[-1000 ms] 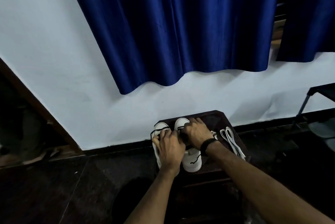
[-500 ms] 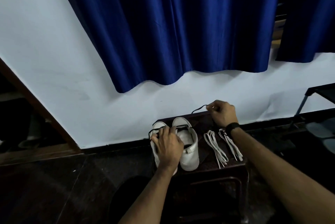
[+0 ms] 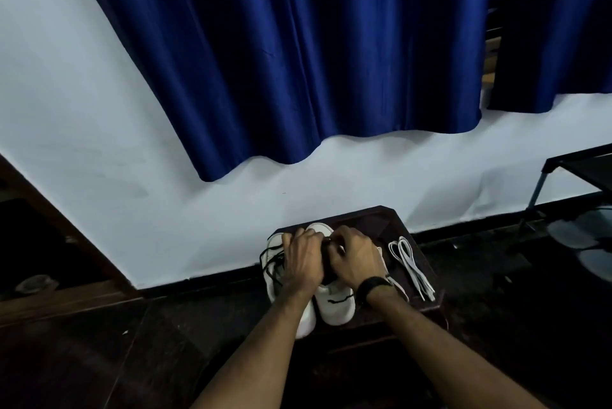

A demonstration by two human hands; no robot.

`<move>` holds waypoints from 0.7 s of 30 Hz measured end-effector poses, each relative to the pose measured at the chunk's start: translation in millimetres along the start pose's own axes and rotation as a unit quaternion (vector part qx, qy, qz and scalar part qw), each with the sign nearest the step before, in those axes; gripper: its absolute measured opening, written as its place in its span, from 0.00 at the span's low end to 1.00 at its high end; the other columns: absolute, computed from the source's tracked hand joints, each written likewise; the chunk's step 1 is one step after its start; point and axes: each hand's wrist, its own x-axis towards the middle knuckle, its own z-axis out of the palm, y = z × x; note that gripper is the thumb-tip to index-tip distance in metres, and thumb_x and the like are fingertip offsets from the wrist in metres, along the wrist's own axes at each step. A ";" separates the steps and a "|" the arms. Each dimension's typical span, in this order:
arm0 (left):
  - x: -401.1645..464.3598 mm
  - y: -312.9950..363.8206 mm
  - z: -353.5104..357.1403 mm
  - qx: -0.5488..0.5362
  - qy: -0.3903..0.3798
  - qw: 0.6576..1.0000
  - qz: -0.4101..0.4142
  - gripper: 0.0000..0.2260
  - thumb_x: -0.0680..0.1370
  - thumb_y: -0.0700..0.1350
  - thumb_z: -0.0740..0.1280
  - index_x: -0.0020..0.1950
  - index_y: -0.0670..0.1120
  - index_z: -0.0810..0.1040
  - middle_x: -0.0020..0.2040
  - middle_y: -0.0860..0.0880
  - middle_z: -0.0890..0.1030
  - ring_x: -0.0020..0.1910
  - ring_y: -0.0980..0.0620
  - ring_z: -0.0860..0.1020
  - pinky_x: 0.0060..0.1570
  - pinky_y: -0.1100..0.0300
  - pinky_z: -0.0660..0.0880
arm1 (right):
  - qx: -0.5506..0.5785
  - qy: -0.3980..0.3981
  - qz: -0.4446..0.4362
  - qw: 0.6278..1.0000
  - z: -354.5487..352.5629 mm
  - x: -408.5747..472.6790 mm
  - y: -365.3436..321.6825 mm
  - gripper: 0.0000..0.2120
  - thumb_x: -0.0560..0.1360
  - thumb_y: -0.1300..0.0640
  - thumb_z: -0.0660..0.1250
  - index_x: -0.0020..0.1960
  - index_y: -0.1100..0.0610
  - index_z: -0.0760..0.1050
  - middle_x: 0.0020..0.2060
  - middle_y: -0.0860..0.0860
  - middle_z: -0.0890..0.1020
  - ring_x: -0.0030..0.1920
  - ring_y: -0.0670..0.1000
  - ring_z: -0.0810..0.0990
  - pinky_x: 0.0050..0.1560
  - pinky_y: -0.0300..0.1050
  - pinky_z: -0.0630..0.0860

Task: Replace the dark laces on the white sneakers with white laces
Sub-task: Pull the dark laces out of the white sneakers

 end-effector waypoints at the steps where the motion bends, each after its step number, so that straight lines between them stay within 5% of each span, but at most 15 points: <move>1: 0.0 -0.4 3.2 -0.003 0.012 1.000 0.000 0.06 0.74 0.43 0.62 0.44 0.51 0.78 0.46 0.52 0.80 0.51 0.49 0.75 0.51 0.52 0.65 | -0.002 -0.005 -0.010 1.000 2.8 -0.6 2.7 0.08 0.72 0.55 0.65 0.50 0.55 0.74 0.46 0.54 0.81 0.46 0.59 0.80 0.40 0.50 0.74; 6: 3.3 -2.0 13.1 -0.021 0.047 0.999 -0.002 0.04 0.76 0.45 0.62 0.46 0.49 0.76 0.45 0.50 0.80 0.50 0.46 0.77 0.51 0.50 0.70 | 0.045 0.025 0.025 0.998 20.0 -8.4 15.1 0.08 0.76 0.60 0.62 0.56 0.58 0.70 0.44 0.61 0.81 0.43 0.64 0.79 0.36 0.53 0.73; 11: 0.4 -5.1 12.1 -0.066 0.062 0.996 -0.018 0.04 0.78 0.44 0.61 0.47 0.47 0.75 0.43 0.48 0.81 0.47 0.43 0.77 0.49 0.48 0.70 | 0.068 -0.039 0.093 0.993 24.3 -4.5 13.9 0.25 0.76 0.61 0.58 0.72 0.55 0.57 0.47 0.63 0.82 0.47 0.65 0.80 0.44 0.54 0.75; 14: 5.0 -9.4 14.1 0.009 0.014 0.999 0.028 0.11 0.79 0.51 0.60 0.46 0.48 0.80 0.47 0.48 0.81 0.51 0.44 0.75 0.52 0.49 0.68 | 0.074 -0.045 0.104 0.991 24.9 -5.5 15.1 0.28 0.75 0.61 0.60 0.73 0.57 0.55 0.47 0.63 0.82 0.48 0.65 0.81 0.45 0.54 0.76; 17: 14.0 -7.3 17.1 -0.097 0.013 0.995 -0.036 0.08 0.76 0.48 0.64 0.41 0.50 0.81 0.45 0.51 0.82 0.49 0.47 0.76 0.50 0.51 0.69 | 0.059 -0.015 0.100 0.993 28.2 -8.7 13.3 0.23 0.76 0.61 0.59 0.70 0.58 0.60 0.49 0.65 0.81 0.49 0.66 0.80 0.44 0.55 0.74; 18: 18.3 -7.0 15.0 -0.222 0.017 0.968 -0.112 0.08 0.74 0.47 0.64 0.39 0.50 0.81 0.44 0.52 0.82 0.47 0.47 0.76 0.49 0.52 0.70 | 0.056 -0.011 0.100 0.993 28.5 -9.6 12.6 0.21 0.77 0.61 0.58 0.69 0.58 0.61 0.50 0.65 0.81 0.49 0.66 0.80 0.44 0.54 0.73; 20: 28.4 -2.2 -5.5 -0.536 0.037 0.795 -0.282 0.11 0.75 0.44 0.65 0.32 0.48 0.79 0.35 0.50 0.80 0.40 0.48 0.75 0.43 0.55 0.71 | 0.051 -0.015 0.103 0.993 27.6 -9.9 13.9 0.19 0.78 0.61 0.56 0.69 0.58 0.62 0.52 0.64 0.81 0.51 0.65 0.79 0.44 0.53 0.72; 21: 33.2 -5.7 -9.6 -0.609 0.034 0.712 -0.349 0.14 0.76 0.44 0.66 0.30 0.47 0.77 0.31 0.49 0.77 0.36 0.49 0.73 0.39 0.56 0.70 | 0.046 -0.020 0.106 0.993 27.4 -9.5 15.9 0.18 0.78 0.61 0.56 0.68 0.58 0.64 0.53 0.64 0.80 0.52 0.65 0.79 0.45 0.52 0.72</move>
